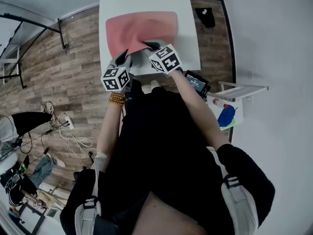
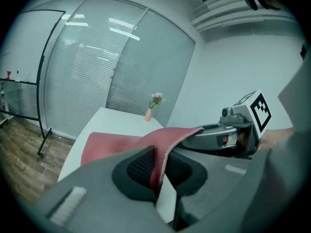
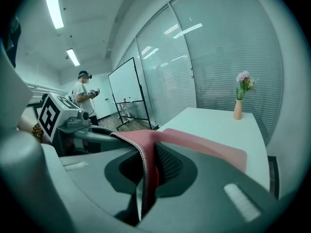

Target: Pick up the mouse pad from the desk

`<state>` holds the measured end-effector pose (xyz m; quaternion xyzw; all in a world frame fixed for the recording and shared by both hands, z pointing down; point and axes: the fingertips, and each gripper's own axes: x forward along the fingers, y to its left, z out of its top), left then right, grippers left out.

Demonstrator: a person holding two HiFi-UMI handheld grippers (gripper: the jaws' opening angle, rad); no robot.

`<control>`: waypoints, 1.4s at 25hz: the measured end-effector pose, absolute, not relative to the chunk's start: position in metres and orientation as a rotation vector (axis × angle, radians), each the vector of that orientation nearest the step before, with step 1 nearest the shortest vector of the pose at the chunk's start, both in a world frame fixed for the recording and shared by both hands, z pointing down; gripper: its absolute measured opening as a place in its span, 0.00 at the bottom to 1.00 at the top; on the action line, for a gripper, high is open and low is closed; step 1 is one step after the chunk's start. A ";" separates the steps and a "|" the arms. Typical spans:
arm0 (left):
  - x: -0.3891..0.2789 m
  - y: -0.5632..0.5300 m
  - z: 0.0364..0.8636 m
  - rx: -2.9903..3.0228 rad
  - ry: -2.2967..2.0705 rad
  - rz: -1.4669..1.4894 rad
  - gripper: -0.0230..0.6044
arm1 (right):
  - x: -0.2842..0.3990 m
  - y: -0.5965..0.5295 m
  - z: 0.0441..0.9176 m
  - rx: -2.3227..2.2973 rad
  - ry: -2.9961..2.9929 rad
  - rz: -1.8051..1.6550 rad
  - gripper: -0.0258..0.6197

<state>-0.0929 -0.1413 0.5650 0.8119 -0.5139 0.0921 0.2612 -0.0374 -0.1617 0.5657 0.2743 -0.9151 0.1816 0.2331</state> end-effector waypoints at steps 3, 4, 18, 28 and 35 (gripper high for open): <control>-0.100 -0.147 0.549 2.213 -1.412 0.168 0.10 | -0.045 -0.163 0.551 0.757 -2.574 0.494 0.11; -0.102 -0.149 0.542 2.217 -1.415 0.134 0.10 | -0.047 -0.164 0.545 0.758 -2.595 0.495 0.11; -0.097 -0.159 0.488 2.285 -1.438 0.021 0.10 | -0.043 -0.171 0.498 0.848 -2.696 0.496 0.10; -0.093 -0.161 0.440 2.347 -1.461 -0.064 0.09 | -0.037 -0.175 0.460 0.949 -2.761 0.347 0.10; -0.098 -0.153 0.414 2.390 -1.518 -0.082 0.09 | -0.042 -0.170 0.433 0.994 -2.776 0.187 0.10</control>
